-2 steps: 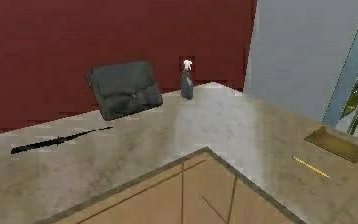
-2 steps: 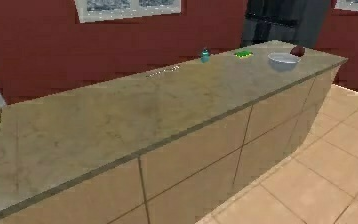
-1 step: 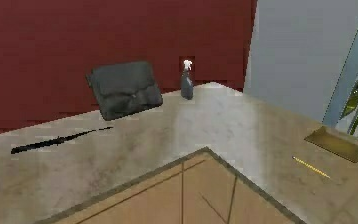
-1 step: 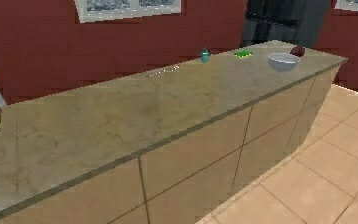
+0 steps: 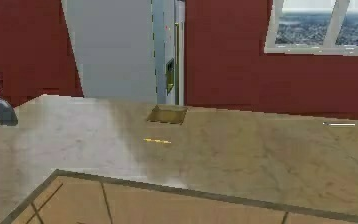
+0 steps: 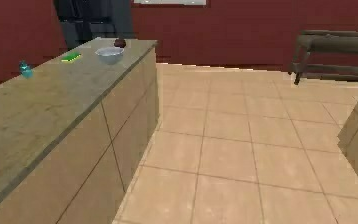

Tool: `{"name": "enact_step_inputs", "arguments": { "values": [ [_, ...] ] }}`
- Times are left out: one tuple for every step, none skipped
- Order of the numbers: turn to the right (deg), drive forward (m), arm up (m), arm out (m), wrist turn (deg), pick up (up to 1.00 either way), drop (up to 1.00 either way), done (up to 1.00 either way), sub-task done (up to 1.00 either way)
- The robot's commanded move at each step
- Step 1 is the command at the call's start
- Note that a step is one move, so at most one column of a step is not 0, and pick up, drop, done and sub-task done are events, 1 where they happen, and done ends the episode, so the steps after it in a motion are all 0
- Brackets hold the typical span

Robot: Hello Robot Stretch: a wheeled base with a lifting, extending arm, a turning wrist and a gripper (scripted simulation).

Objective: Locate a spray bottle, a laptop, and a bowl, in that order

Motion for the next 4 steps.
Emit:
{"name": "enact_step_inputs", "arguments": {
  "values": [
    [45.0, 0.00, 0.00, 0.00, 0.0, 0.00, 0.00, 0.00, 0.00],
    [45.0, 0.00, 0.00, 0.00, 0.0, 0.00, 0.00, 0.00, 0.00],
    [33.0, 0.00, 0.00, 0.00, 0.0, 0.00, 0.00, 0.00, 0.00],
    [0.0, 1.00, 0.00, 0.00, 0.0, 0.00, 0.00, 0.00, 0.00]
  ]
}}
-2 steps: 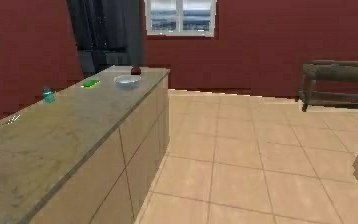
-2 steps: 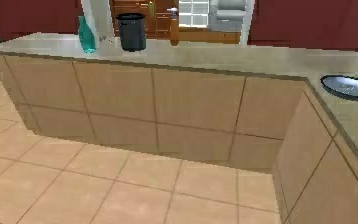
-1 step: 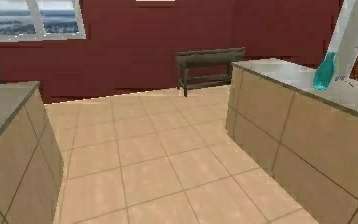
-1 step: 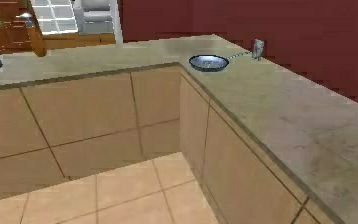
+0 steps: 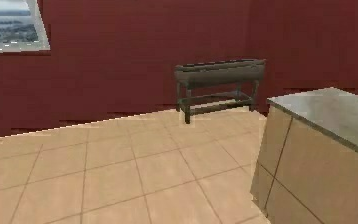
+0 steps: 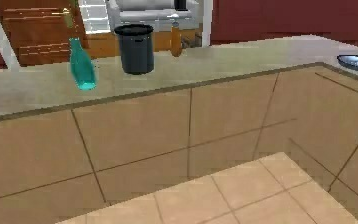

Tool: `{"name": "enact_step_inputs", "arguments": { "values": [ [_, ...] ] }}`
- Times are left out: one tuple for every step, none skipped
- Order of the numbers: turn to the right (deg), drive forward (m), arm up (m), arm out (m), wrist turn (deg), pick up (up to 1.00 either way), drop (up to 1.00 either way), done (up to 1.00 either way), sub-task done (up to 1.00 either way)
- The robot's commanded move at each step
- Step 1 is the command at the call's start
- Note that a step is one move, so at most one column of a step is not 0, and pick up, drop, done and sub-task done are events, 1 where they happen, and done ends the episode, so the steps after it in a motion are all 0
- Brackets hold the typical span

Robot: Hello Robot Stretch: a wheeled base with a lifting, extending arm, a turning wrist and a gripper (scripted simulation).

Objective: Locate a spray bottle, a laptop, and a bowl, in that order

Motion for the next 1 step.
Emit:
{"name": "enact_step_inputs", "arguments": {
  "values": [
    [0.0, 1.00, 0.00, 0.00, 0.0, 0.00, 0.00, 0.00, 0.00]
  ]
}}
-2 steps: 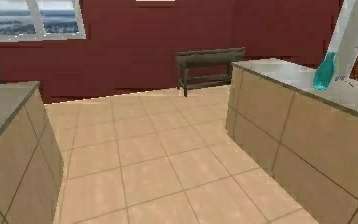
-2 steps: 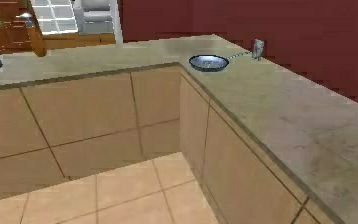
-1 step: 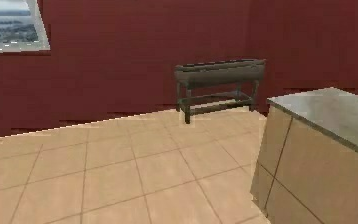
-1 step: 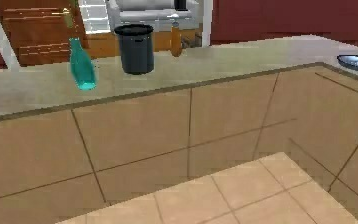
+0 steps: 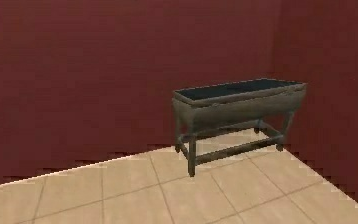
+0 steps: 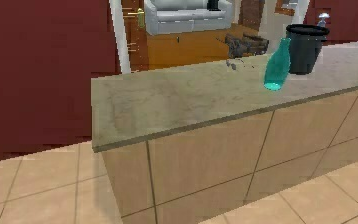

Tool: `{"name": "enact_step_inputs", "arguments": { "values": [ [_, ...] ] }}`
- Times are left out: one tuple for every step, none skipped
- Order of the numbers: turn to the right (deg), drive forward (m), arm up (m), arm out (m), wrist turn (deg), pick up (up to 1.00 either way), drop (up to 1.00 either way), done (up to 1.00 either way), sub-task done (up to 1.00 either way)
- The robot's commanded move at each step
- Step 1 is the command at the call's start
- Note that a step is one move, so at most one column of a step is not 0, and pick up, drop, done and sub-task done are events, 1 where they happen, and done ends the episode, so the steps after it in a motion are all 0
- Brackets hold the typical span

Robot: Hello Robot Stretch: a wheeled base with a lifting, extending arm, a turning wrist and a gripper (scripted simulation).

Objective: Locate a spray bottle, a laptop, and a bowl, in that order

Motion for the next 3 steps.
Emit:
{"name": "enact_step_inputs", "arguments": {
  "values": [
    [3.0, 0.00, 0.00, 0.00, 0.0, 0.00, 0.00, 0.00, 0.00],
    [0.0, 0.25, 0.00, 0.00, 0.0, 0.00, 0.00, 0.00, 0.00],
    [6.0, 0.00, 0.00, 0.00, 0.0, 0.00, 0.00, 0.00, 0.00]
  ]
}}
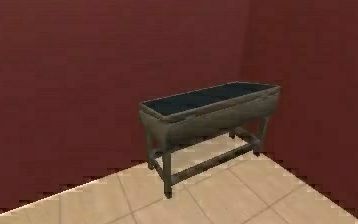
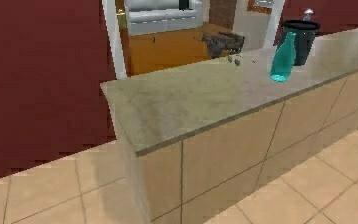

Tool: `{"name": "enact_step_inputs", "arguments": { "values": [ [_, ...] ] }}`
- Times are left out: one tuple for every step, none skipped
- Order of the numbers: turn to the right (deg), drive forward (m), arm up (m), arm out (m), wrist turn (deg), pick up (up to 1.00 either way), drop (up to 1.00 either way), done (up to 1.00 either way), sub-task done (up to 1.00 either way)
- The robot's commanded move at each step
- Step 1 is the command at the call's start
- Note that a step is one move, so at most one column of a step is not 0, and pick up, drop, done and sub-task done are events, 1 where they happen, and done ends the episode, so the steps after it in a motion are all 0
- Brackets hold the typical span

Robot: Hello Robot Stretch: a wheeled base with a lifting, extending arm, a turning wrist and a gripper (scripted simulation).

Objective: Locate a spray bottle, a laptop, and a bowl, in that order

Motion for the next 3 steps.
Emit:
{"name": "enact_step_inputs", "arguments": {
  "values": [
    [0.0, 0.50, 0.00, 0.00, 0.0, 0.00, 0.00, 0.00, 0.00],
    [45.0, 0.00, 0.00, 0.00, 0.0, 0.00, 0.00, 0.00, 0.00],
    [24.0, 0.00, 0.00, 0.00, 0.0, 0.00, 0.00, 0.00, 0.00]
  ]
}}
